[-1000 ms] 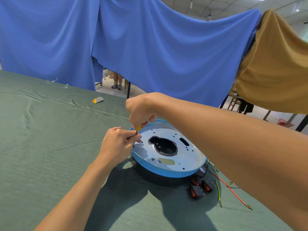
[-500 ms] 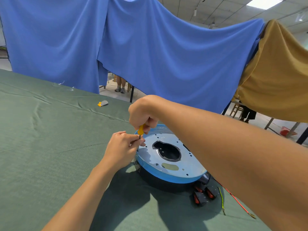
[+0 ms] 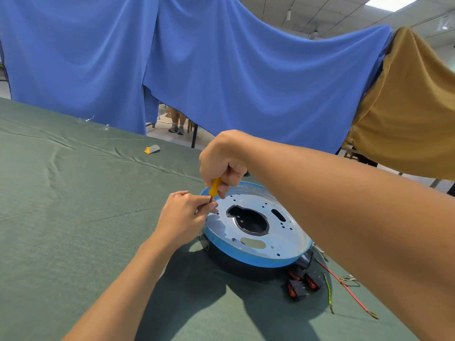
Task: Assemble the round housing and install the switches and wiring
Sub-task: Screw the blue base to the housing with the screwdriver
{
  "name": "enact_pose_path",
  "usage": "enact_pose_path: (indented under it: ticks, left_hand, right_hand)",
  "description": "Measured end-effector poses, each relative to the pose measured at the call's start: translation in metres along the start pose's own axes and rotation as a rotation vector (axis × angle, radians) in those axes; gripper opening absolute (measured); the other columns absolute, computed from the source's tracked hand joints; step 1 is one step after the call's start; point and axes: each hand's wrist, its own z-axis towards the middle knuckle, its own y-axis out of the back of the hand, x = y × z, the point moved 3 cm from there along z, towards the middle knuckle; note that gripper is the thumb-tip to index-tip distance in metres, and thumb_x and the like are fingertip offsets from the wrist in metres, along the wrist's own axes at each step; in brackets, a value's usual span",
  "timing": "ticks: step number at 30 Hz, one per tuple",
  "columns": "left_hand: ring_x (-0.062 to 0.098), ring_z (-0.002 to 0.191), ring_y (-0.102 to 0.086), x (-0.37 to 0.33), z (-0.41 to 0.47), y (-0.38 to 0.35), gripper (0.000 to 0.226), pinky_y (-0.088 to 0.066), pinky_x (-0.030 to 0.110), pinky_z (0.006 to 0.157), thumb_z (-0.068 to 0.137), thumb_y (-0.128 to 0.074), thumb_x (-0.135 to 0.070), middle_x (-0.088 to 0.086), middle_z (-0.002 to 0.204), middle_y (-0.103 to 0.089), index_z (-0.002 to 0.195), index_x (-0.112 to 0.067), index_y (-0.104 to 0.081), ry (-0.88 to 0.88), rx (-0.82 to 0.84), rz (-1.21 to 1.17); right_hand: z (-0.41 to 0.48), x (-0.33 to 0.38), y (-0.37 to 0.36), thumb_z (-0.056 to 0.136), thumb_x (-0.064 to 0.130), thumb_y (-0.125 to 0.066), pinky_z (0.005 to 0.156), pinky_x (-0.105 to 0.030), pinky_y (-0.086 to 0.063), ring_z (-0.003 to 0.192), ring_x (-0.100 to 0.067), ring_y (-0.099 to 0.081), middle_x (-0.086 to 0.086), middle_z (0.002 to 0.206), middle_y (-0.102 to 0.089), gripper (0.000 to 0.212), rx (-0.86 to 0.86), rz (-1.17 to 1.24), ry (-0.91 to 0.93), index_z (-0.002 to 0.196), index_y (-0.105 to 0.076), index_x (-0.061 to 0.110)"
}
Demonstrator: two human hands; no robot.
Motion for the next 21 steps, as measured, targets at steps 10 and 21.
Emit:
enact_pose_path:
  ticks: [10,21]
  left_hand:
    - [0.019,0.068,-0.054,-0.006,-0.007,0.003,0.028,-0.048,0.037,0.069,0.085,-0.06,-0.039,0.003,0.076,-0.068,0.098,-0.019,-0.075,0.136,-0.002,-0.187]
    - [0.02,0.068,-0.06,-0.002,-0.013,-0.014,0.02,-0.049,0.025,0.052,0.088,-0.056,-0.032,0.006,0.084,-0.064,0.089,-0.013,-0.059,0.831,0.279,-0.219]
  right_hand:
    - [-0.017,-0.021,0.001,0.101,0.018,-0.041,0.047,-0.024,-0.03,0.044,-0.016,-0.031,-0.007,0.066,-0.062,0.032,-0.127,0.015,0.139,0.088,-0.064,0.0]
    - [0.019,-0.155,-0.115,0.101,0.025,-0.034,0.068,-0.036,-0.031,0.075,-0.029,-0.051,-0.002,0.067,-0.051,0.038,-0.866,0.351,-0.118,0.065,-0.041,0.017]
